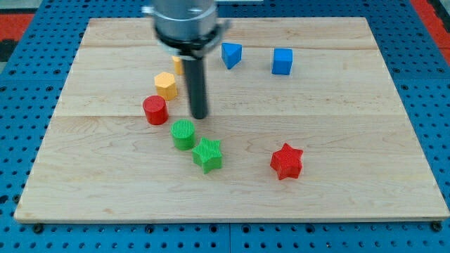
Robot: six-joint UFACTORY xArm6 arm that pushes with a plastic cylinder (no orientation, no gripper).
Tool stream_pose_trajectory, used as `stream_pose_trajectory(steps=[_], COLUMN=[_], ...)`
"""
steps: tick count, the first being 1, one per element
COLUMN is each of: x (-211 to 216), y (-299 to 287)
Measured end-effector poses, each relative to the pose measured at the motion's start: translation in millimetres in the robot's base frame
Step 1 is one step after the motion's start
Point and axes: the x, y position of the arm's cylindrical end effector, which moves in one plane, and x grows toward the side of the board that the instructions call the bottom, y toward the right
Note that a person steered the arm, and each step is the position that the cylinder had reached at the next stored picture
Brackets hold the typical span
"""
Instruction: Push the green star towards the center
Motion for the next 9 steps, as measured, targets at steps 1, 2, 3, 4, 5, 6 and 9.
stream_pose_trajectory(steps=[1,2,3,4,5,6,9], x=[39.1,88.4,122.4,155.3,149.2,124.1,107.3], y=[43.6,37.3,-7.8,-18.6,-45.8,-56.8,22.0])
